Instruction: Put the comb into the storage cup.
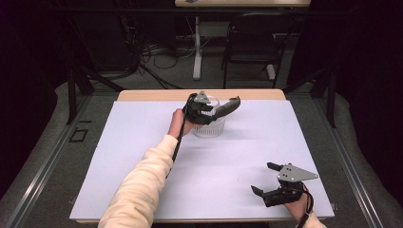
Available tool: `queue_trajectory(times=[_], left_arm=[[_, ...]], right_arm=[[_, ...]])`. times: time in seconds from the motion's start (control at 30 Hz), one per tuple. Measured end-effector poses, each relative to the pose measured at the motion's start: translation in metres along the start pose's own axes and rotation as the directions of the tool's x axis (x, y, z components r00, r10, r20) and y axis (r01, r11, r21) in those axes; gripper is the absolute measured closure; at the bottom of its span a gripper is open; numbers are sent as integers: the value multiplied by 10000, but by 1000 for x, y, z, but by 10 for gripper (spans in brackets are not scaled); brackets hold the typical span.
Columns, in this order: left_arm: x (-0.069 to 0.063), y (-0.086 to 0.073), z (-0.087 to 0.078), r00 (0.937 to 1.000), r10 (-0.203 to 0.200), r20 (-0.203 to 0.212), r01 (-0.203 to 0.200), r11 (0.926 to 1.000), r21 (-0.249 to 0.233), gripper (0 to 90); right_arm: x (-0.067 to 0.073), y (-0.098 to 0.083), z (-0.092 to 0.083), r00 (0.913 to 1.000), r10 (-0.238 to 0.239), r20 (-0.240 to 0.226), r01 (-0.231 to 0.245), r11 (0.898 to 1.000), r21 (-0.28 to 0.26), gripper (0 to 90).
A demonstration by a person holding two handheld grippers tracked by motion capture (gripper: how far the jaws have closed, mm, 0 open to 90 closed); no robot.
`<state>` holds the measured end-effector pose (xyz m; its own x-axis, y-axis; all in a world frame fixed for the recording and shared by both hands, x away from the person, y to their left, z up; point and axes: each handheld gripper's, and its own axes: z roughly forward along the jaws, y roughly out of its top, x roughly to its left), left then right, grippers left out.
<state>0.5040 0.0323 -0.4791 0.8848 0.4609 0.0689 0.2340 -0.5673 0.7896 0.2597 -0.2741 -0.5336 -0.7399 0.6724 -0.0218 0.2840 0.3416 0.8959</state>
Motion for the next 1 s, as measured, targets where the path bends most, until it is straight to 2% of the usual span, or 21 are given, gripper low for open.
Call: queue_trajectory(times=[0.13, 0.3, 0.47, 0.87, 1.0], left_arm=[[-1, 3, -6, 9999, -116, -64, 116, 9999, 64, 415], [-2, 5, -13, 9995, -323, 70, 322, 9994, 141, 335], [-3, 6, -18, 9987, -498, 121, 492, 9978, 448, 246], [-6, 8, -32, 9977, -679, -59, 682, 9943, 822, 40], [-9, 6, -39, 9963, -850, -108, 856, 9923, 893, 1]], right_arm=[[0, 0, 0, 10000, -5, 26, 5, 10000, 4, 0], [1, 0, 0, 10000, 14, 47, -15, 10000, 57, 0], [1, 0, 0, 10000, -14, 53, 13, 10000, 52, 0], [1, 0, 0, 10000, -8, -2, 8, 10000, 40, 0], [1, 0, 0, 10000, -62, 1, 62, 10000, -6, 0]])
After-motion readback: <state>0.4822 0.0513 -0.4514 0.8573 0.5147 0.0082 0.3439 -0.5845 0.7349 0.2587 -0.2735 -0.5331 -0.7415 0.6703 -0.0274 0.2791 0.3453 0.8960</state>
